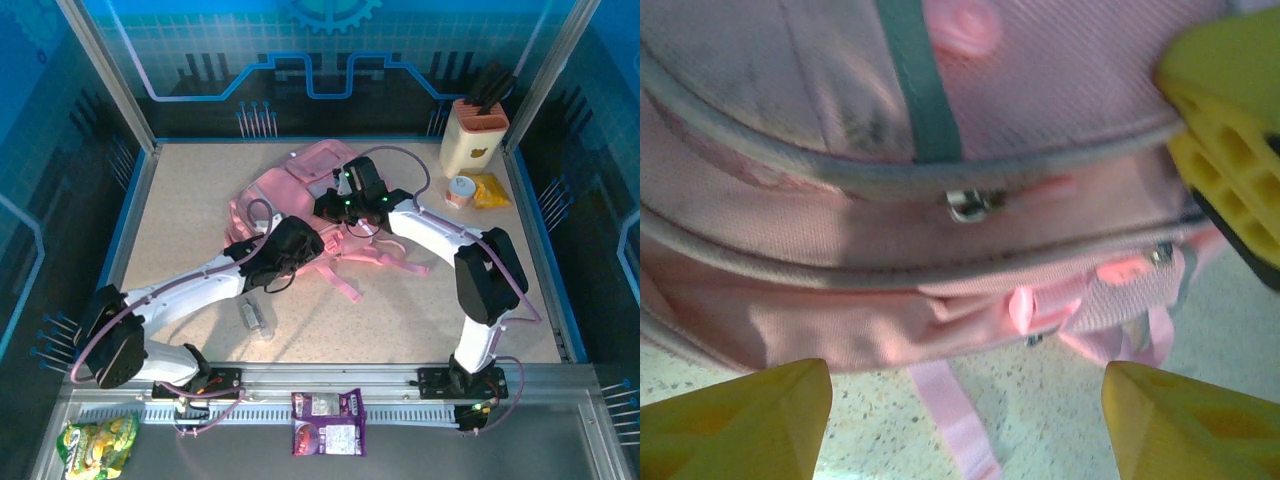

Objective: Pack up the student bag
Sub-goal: Unzip the student bag at the center of the table.

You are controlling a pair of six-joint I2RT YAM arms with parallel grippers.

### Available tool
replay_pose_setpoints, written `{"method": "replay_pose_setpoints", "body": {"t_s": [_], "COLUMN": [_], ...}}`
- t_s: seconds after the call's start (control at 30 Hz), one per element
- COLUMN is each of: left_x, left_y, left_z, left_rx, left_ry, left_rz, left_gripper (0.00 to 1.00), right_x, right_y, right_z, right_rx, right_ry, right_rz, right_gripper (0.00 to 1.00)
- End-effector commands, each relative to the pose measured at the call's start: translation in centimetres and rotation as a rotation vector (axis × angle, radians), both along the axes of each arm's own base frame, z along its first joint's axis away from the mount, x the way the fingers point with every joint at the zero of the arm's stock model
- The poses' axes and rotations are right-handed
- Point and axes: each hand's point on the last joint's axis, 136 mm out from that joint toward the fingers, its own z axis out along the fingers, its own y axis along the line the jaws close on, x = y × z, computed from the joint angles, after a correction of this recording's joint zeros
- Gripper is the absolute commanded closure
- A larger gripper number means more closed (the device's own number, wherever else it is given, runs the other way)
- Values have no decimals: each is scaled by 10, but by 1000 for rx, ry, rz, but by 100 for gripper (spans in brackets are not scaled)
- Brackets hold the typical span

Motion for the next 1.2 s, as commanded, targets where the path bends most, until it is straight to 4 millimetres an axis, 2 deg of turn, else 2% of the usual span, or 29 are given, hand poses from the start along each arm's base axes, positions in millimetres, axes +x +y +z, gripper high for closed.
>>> {"method": "replay_pose_setpoints", "body": {"t_s": [0.0,0.17,0.4,0.47,0.63,0.73,0.8,0.9,1.03,1.17], "left_x": [14,19,24,29,34,38,41,45,55,46], "left_y": [4,9,17,16,27,28,27,23,16,38], "left_z": [16,28,22,21,17,16,17,14,12,5], "left_rx": [-46,-56,-22,-32,-2,-5,-6,-11,-19,98], "left_ry": [-31,-56,-25,-21,1,-2,-2,5,-14,41], "left_rz": [137,191,256,247,273,275,277,283,284,357], "left_gripper": [31,33,33,35,42,50,49,39,40,47], "right_x": [-4,-10,-9,-9,-8,-8,-9,-9,-10,-10], "right_y": [18,23,28,28,27,27,29,31,32,29], "right_z": [76,78,78,80,84,84,84,84,85,89], "right_rx": [164,170,180,183,182,183,185,186,186,185], "right_ry": [-154,-155,-152,-156,-168,-167,-168,-171,-175,-191], "right_rz": [37,38,25,19,0,-2,1,-2,-3,-12], "right_gripper": [100,100,100,100,100,100,100,100,100,100]}}
